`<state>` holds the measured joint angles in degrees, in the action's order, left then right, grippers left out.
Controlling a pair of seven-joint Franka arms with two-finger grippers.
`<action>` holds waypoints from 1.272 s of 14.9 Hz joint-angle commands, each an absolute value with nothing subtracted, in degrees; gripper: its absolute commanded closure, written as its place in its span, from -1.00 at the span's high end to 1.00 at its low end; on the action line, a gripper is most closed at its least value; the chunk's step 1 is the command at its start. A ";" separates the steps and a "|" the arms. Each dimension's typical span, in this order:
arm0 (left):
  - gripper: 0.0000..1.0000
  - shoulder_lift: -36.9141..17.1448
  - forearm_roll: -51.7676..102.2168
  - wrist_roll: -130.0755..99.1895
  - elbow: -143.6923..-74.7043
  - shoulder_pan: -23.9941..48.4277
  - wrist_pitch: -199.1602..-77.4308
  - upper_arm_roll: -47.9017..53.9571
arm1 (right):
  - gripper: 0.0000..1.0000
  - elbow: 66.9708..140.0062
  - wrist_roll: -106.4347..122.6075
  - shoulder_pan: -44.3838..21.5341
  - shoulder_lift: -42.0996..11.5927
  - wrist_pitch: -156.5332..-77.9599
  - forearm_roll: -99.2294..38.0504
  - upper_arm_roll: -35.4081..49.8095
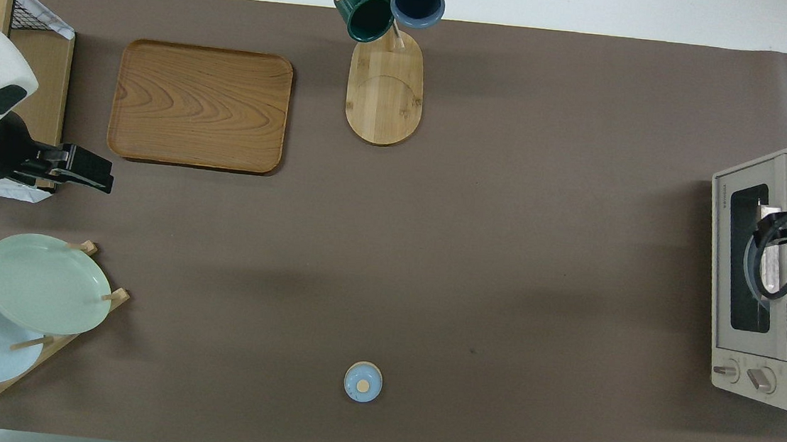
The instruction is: Put eggplant into oven
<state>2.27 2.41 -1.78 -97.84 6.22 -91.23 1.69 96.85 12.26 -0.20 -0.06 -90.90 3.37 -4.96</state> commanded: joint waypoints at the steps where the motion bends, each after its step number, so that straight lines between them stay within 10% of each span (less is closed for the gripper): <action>1: 1.00 3.34 1.49 -1.32 -98.61 5.54 -91.05 2.02 | 1.00 95.45 11.60 1.14 -0.97 -90.01 1.93 -4.83; 19: 1.00 3.34 1.49 -1.32 -98.61 5.54 -91.05 2.02 | 1.00 95.19 7.56 -2.02 0.79 -88.77 1.93 -6.42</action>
